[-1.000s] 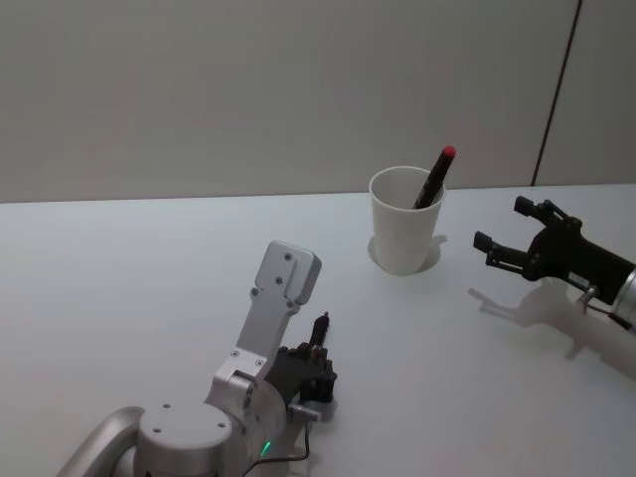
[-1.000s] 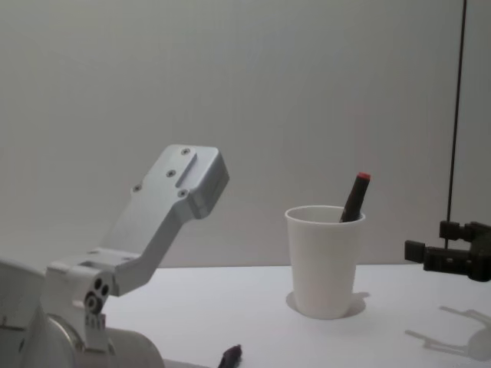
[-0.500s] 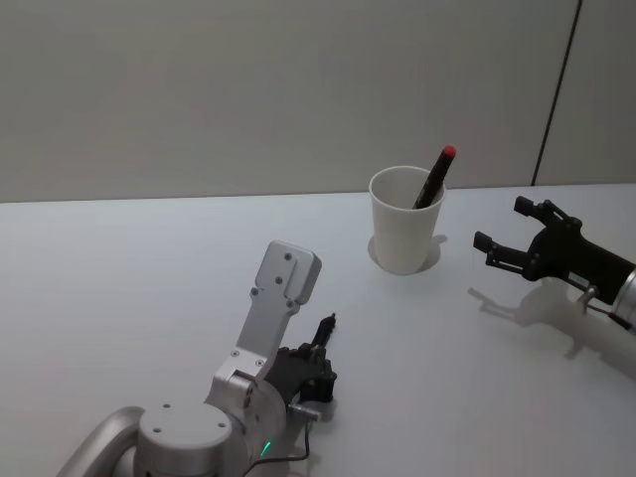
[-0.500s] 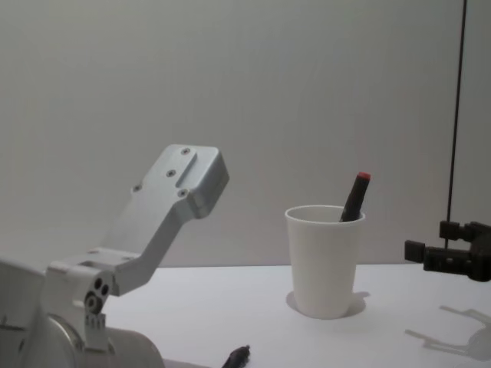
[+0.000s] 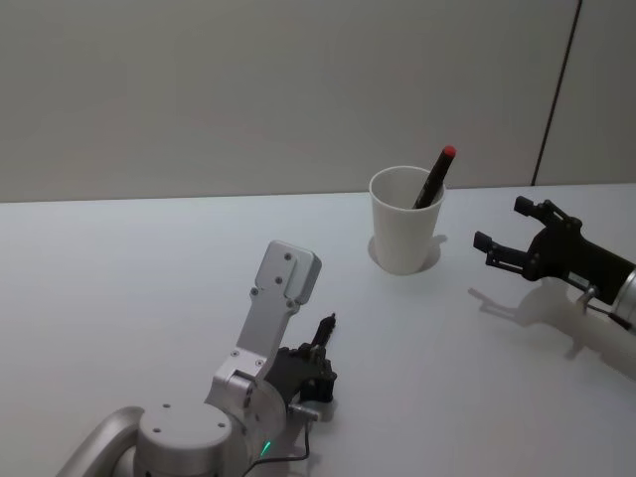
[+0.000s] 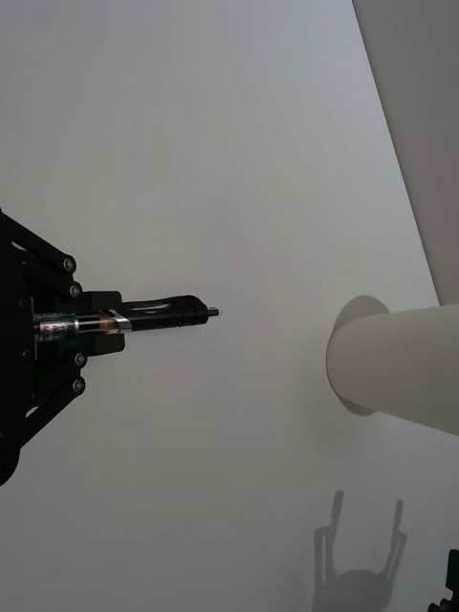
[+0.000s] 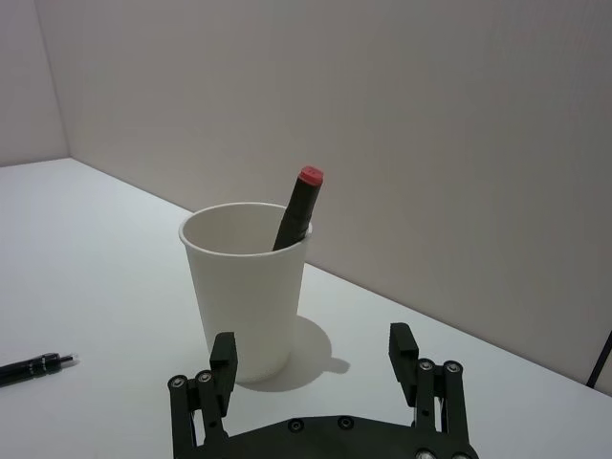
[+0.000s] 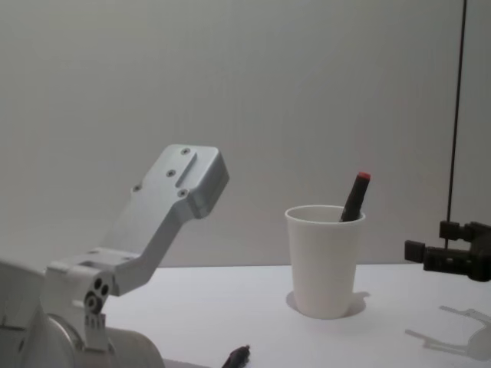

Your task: Place the pen into the pen holder.

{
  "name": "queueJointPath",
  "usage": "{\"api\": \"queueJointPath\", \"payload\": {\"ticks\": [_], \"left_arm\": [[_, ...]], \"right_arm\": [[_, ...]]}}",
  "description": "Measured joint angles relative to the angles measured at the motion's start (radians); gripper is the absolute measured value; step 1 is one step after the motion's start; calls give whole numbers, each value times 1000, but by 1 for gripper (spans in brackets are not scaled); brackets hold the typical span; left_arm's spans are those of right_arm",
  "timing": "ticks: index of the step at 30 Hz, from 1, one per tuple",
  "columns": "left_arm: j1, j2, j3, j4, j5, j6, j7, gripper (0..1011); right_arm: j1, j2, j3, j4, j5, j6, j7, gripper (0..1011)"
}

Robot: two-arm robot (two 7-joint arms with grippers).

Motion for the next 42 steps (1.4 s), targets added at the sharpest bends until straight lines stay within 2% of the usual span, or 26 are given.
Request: {"api": "queueJointPath", "payload": {"ticks": [11,26,40,42], "left_arm": [[10,11,-6,0,2,-40,-26,139],[39,46,-15,-34,52,-215,-89,138],[61,61,-24,-60,70,-310,-111,139],[66,64,-26,-64,72,-339,-117,139]], "right_arm": [[0,0,0,0,0,0,0,1002],[0,0,0,0,0,0,0,1002],[0,0,0,0,0,0,0,1002],[0,0,0,-1,0,0,0,1002]]}}
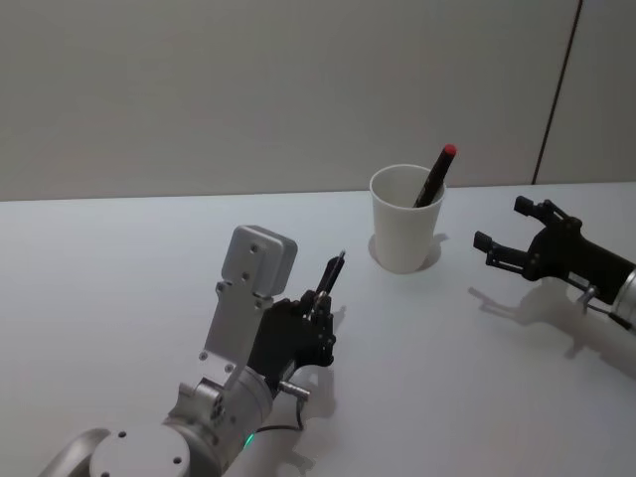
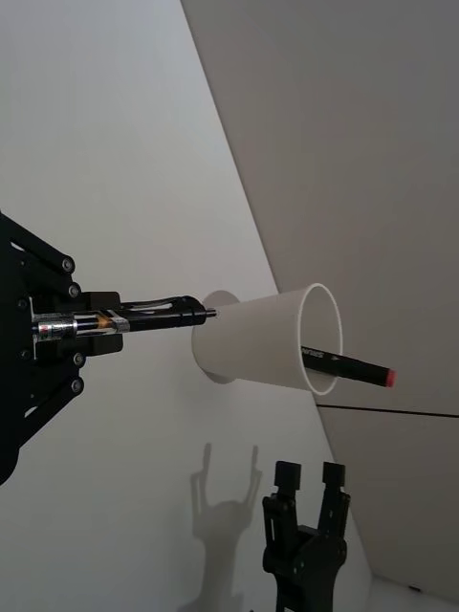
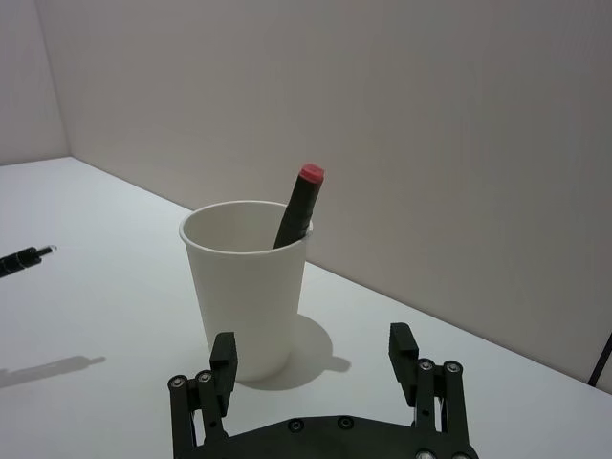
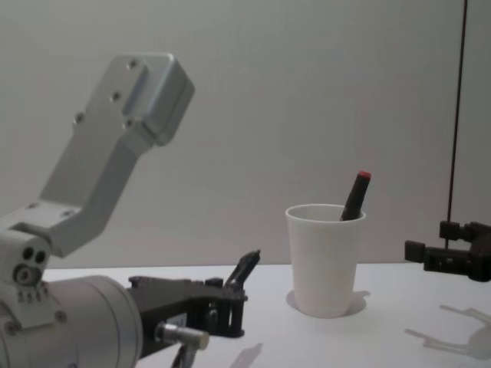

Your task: Place the pen into the pen holder.

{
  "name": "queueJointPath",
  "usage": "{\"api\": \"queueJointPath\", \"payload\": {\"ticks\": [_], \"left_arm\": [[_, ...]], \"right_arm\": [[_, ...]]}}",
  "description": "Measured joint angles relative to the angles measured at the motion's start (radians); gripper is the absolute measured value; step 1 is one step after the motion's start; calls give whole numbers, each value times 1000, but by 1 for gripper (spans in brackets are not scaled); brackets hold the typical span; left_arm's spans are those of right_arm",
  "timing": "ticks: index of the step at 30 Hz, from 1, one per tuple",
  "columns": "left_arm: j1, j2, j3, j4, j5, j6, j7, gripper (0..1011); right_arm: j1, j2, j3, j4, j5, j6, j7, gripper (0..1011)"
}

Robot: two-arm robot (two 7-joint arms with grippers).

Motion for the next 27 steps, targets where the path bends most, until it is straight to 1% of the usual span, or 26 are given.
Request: {"api": "queueJointPath", "payload": {"ticks": [5,6,7,8,9,10,12,13,14,16,17,19,20,26,27], "left_arm": [[6,4,-3,-6,5,-51,-12,139],[7,4,-3,-7,6,-59,-15,139],[9,6,-4,-9,10,-78,-20,139],[9,6,-4,-9,10,-78,-20,139],[12,8,-5,-13,14,-102,-27,139],[12,9,-6,-14,16,-110,-29,139],[14,11,-7,-19,19,-125,-33,139],[14,12,-8,-20,21,-131,-36,139],[15,14,-10,-25,25,-144,-40,139],[17,16,-11,-30,28,-155,-43,139],[19,19,-13,-35,32,-164,-45,139],[21,21,-14,-40,36,-172,-46,138],[23,24,-16,-46,40,-180,-47,138],[33,36,-25,-67,54,-202,-44,139],[35,38,-26,-71,55,-204,-43,138]], "right_arm": [[-1,3,1,-9,4,-7,11,1002],[-1,4,1,-11,7,-9,16,1002],[-2,5,2,-17,13,-12,25,1002],[-2,6,3,-19,16,-14,31,1002],[-3,8,4,-25,24,-16,42,1002],[-3,8,4,-25,24,-16,42,1002],[-4,12,7,-36,46,-19,73,1002],[-4,12,7,-36,46,-19,73,1002],[-4,13,8,-42,61,-19,90,1002],[-5,15,10,-48,75,-18,107,1002],[-6,17,11,-54,91,-14,127,1002],[-6,19,12,-61,106,-9,144,1002],[-7,20,13,-66,122,-3,161,1002],[-9,25,14,-90,181,31,226,1002],[-10,26,14,-98,200,47,244,1002]]}}
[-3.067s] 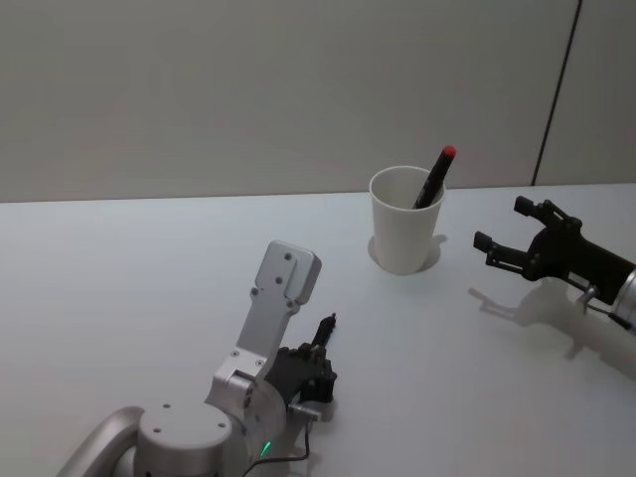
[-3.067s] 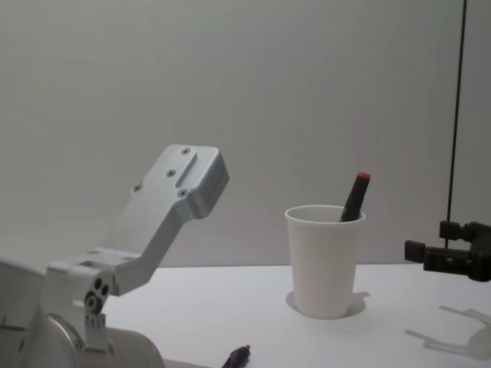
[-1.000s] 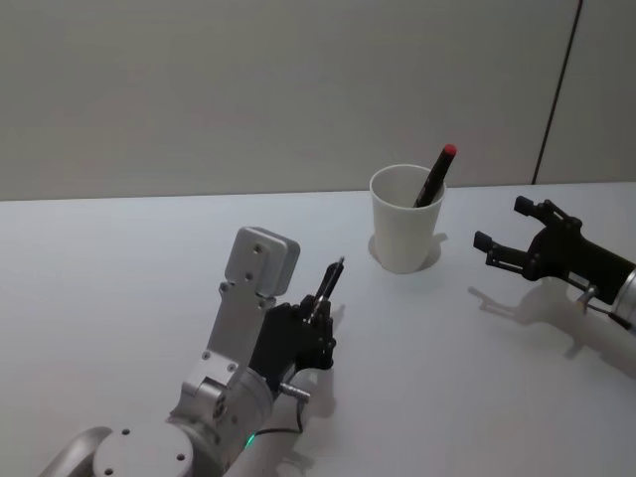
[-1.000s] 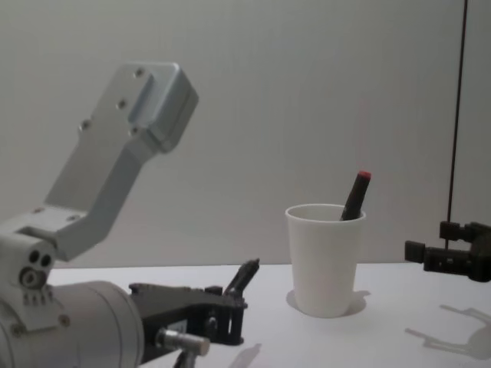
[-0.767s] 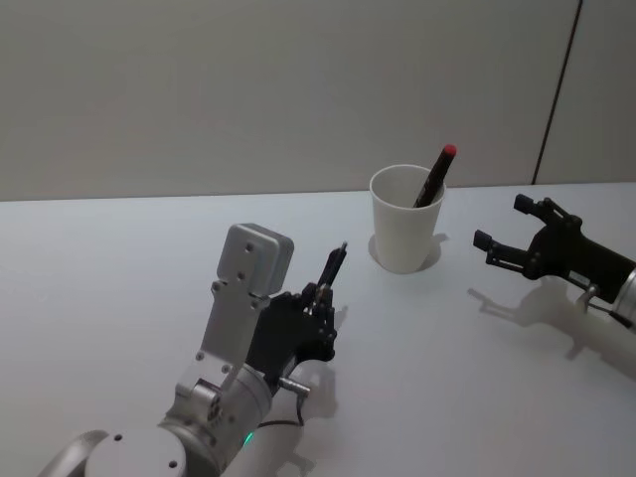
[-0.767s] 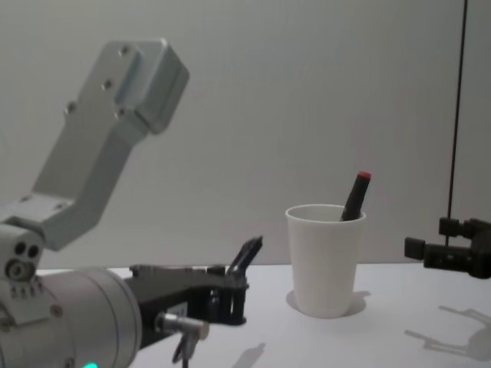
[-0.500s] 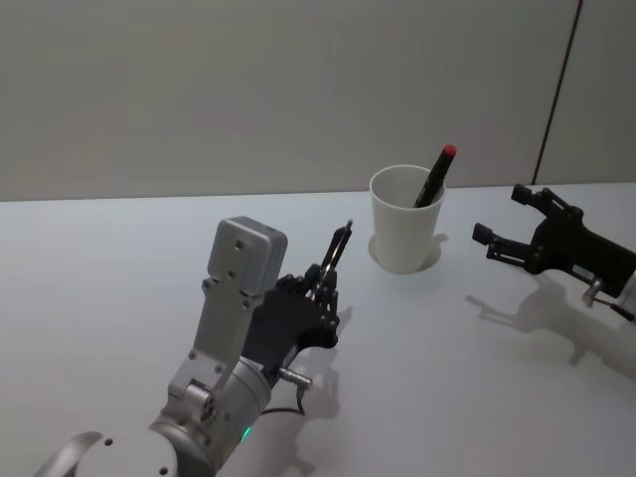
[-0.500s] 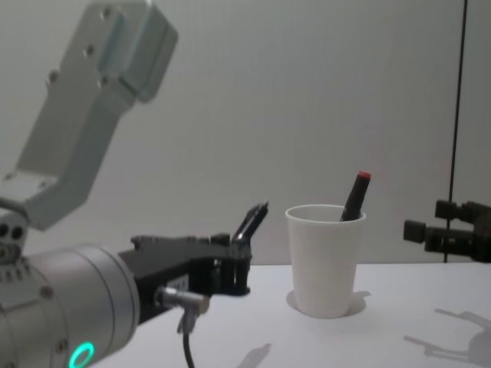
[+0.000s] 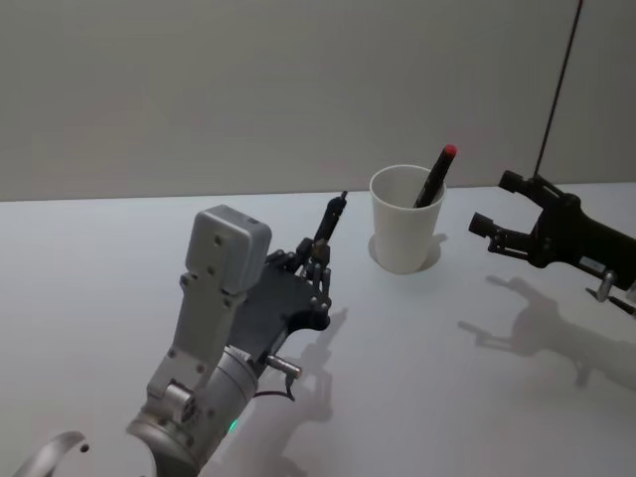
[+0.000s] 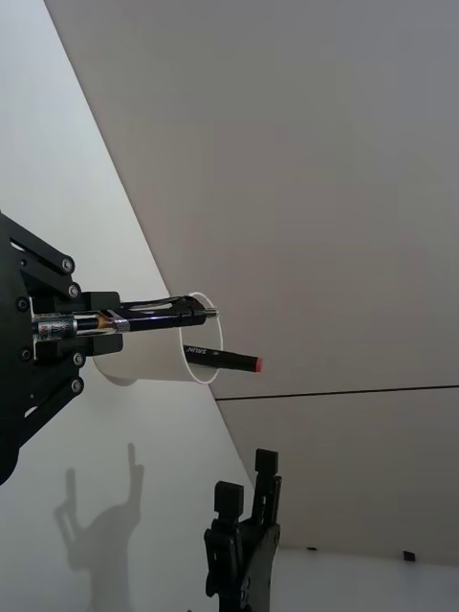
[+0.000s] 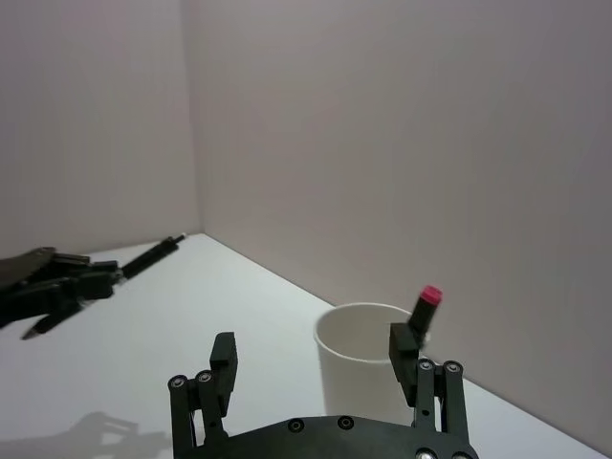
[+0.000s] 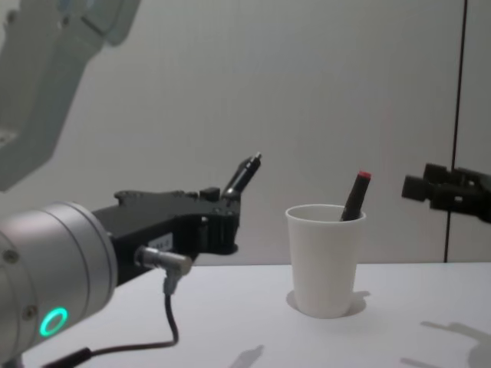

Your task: Place the pen into the pen holder.

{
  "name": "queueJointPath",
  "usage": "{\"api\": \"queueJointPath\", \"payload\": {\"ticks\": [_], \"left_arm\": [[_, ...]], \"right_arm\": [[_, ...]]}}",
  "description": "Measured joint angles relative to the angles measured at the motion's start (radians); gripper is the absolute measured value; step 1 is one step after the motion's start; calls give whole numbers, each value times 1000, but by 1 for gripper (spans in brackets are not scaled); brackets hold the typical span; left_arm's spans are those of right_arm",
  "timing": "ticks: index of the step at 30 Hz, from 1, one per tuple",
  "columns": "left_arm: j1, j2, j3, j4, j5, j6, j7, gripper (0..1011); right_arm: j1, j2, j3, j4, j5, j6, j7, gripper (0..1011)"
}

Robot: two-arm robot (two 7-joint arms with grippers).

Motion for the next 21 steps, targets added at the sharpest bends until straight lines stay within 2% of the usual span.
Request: {"api": "queueJointPath", "payload": {"ticks": [9,10,15,21], "left_arm": [[23,16,-9,-26,17,-28,18,139],[25,17,-9,-28,19,-30,20,139],[42,23,-12,-41,34,-52,41,139],[62,24,-14,-51,54,-82,77,139]], "right_arm": [[-7,-2,-17,-54,89,113,79,1002],[-7,-2,-17,-54,89,113,79,1002],[-9,-14,-38,-94,146,196,102,1002],[-9,-27,-56,-120,197,256,102,1002]]}}
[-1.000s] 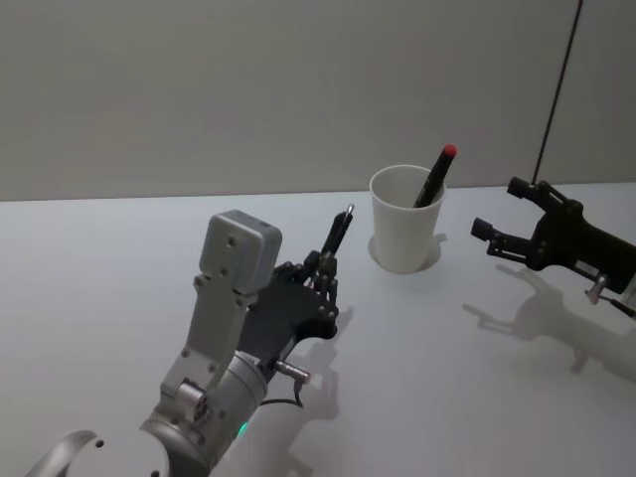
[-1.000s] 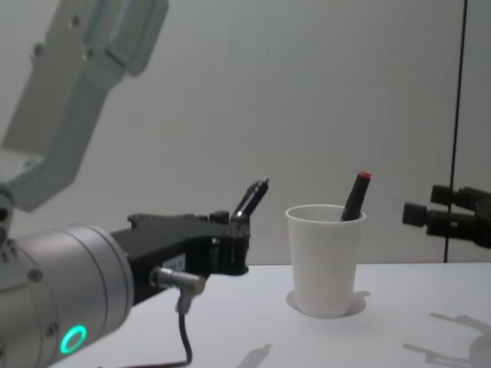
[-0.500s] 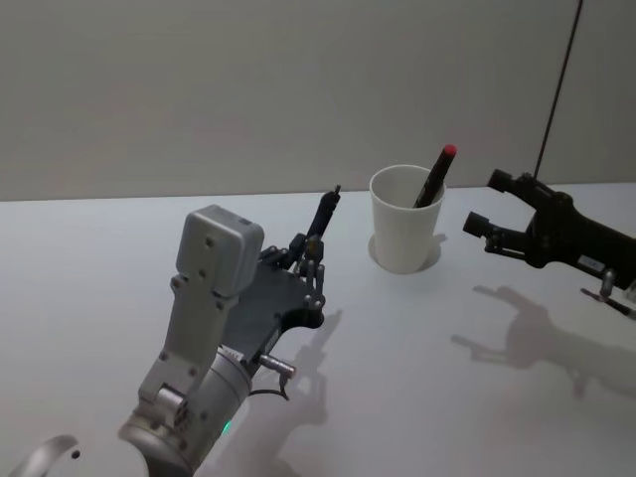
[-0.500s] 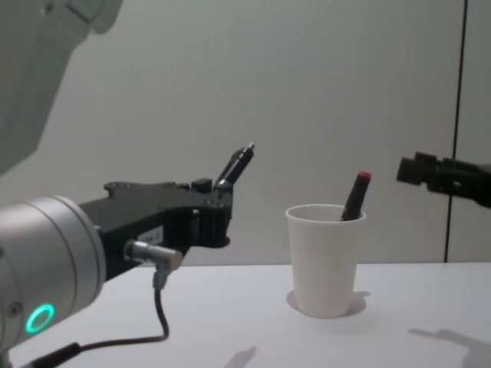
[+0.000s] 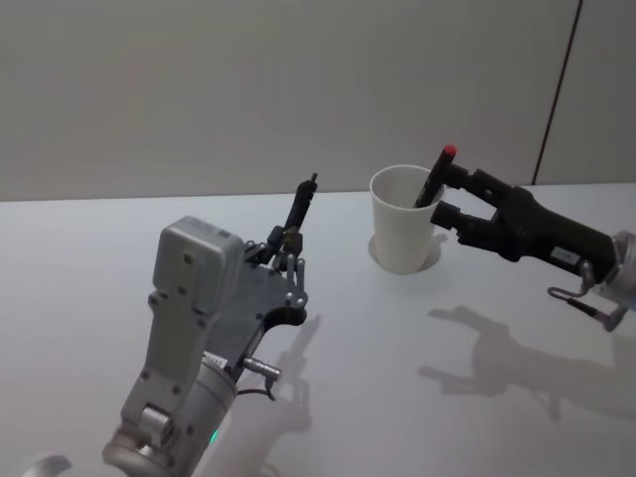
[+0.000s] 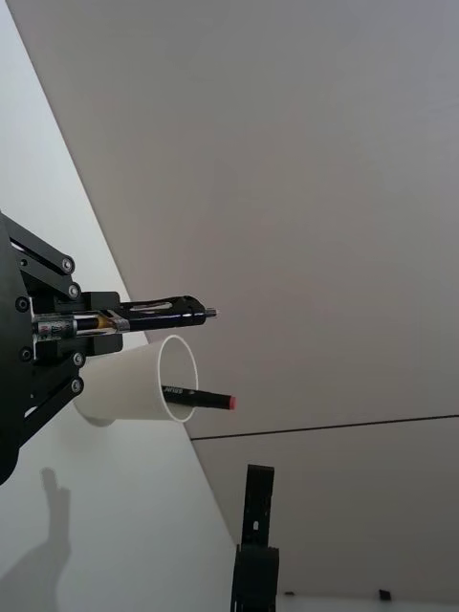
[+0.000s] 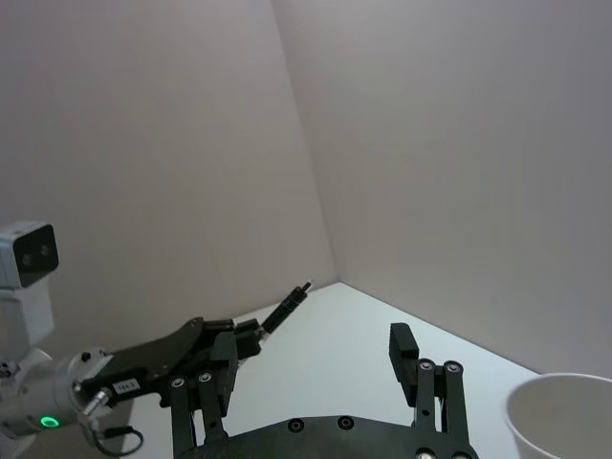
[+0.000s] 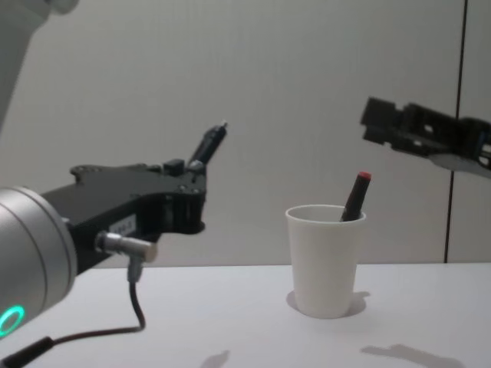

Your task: Place the pen into the pen holder.

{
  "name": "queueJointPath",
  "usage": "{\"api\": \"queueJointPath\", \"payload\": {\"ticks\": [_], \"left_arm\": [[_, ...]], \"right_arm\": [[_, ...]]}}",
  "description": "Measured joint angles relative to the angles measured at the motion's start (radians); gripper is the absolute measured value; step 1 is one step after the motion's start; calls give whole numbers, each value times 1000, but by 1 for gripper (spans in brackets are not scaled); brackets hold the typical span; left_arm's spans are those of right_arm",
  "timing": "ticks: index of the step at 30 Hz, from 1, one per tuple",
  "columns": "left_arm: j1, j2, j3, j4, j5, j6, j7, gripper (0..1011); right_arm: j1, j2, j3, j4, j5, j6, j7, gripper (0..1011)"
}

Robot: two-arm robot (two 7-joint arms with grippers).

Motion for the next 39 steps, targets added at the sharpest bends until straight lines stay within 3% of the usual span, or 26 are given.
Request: {"api": "queueJointPath", "payload": {"ticks": [11,19,39], "left_arm": [[44,1,-6,-18,42,-83,84,139],[65,4,-15,-22,43,-130,93,139],[47,29,-58,6,-94,-168,-107,139]], "right_arm": [[16,-29,-34,-4,84,95,-28,1002],[54,-60,-62,63,123,133,-45,1002],[119,-106,-119,175,147,165,-36,1002]]}}
